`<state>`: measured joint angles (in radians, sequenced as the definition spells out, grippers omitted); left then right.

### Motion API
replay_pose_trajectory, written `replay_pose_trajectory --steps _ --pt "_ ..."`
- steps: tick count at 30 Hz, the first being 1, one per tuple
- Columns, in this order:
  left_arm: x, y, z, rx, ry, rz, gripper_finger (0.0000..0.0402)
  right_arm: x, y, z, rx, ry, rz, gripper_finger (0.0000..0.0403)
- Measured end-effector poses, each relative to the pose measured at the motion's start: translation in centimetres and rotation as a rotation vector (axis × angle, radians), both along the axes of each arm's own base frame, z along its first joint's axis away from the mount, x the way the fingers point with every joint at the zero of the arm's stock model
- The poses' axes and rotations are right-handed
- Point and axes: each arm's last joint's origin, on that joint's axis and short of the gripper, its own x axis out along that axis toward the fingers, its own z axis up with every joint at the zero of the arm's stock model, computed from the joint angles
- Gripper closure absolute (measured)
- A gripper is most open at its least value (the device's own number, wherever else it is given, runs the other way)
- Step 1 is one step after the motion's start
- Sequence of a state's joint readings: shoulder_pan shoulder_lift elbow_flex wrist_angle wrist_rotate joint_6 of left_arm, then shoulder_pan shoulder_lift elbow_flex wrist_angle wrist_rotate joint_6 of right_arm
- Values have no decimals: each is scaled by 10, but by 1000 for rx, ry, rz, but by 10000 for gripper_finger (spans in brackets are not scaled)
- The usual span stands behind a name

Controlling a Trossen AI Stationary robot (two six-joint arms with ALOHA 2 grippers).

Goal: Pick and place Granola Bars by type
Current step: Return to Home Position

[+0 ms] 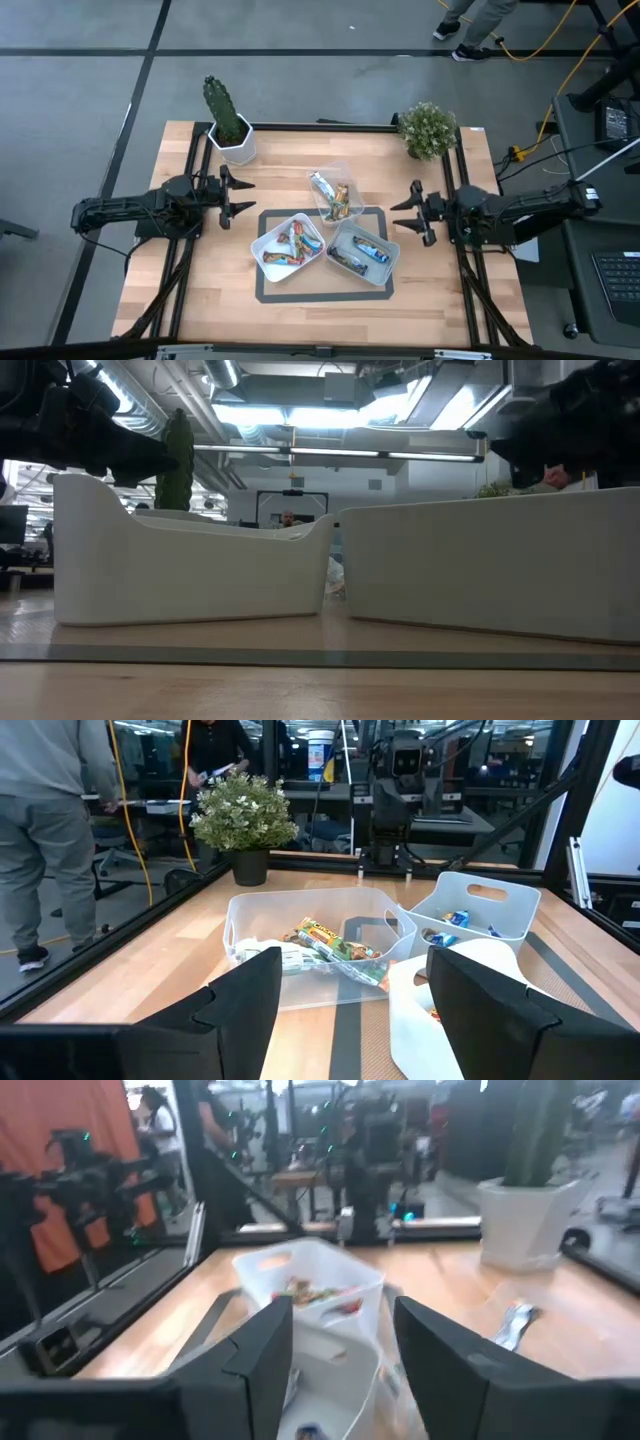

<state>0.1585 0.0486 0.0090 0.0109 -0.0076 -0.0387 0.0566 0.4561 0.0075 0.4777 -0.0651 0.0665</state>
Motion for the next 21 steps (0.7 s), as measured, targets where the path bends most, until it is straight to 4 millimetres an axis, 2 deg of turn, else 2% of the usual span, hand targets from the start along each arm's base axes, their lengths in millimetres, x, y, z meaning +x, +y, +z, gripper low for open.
replay_pose_trajectory --steps 9,13,21 --pt "0 0 0 0 0 0 159 -2 3 -4 -119 19 114 229" --pt "0 0 0 0 0 0 158 -11 3 2 -134 -44 116 229" --pt "0 0 0 0 0 1 159 -29 0 0 -152 -51 100 229"
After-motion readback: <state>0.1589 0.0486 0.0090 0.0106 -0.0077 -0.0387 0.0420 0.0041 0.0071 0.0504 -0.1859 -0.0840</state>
